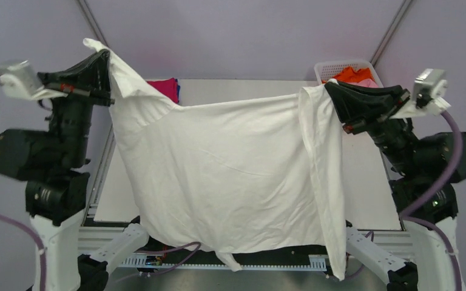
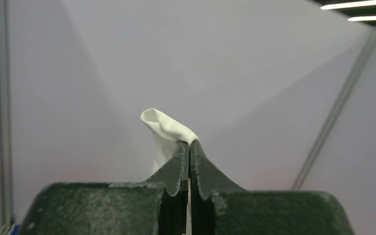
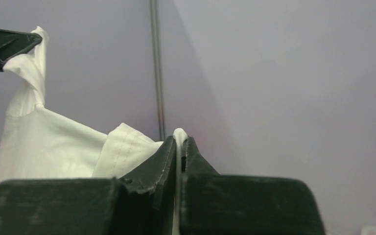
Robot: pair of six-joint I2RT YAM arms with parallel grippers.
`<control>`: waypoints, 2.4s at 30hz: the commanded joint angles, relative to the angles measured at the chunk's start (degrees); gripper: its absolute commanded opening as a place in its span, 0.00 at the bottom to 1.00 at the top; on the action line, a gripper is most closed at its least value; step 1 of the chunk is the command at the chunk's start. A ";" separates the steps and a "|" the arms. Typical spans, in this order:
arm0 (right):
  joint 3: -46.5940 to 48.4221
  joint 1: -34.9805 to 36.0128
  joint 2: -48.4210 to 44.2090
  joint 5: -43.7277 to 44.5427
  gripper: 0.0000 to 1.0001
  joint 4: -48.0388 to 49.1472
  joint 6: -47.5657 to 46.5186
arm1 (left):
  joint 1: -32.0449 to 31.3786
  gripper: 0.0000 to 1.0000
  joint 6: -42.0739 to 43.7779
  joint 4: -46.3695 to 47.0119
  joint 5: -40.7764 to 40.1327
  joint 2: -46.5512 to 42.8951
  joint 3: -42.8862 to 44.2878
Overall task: Fold and stack the t-shirts
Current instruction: Flatten out the tshirt
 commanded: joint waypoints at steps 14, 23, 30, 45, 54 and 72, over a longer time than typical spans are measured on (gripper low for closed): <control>-27.47 -11.93 35.70 19.23 0.83 17.39 3.30 | 3.78 0.93 -5.68 -7.75 -25.14 61.85 -1.11; -24.64 -7.40 40.92 22.47 1.00 7.39 4.45 | 3.46 1.00 -11.11 -3.45 -13.68 52.29 -14.18; -21.36 4.58 49.39 38.99 1.00 -6.13 4.45 | 2.12 1.00 -16.95 1.37 -3.83 43.05 -33.48; -26.71 4.83 55.35 38.04 1.00 -13.44 13.35 | 3.89 1.00 -23.33 12.48 -4.99 44.42 -49.96; -29.94 -4.50 51.10 37.28 1.00 -13.53 15.64 | 6.88 1.00 -24.33 11.93 -7.02 45.15 -52.18; -35.77 -37.62 34.90 35.51 1.00 -16.23 26.53 | 7.91 1.00 -23.88 10.64 -7.74 44.08 -51.77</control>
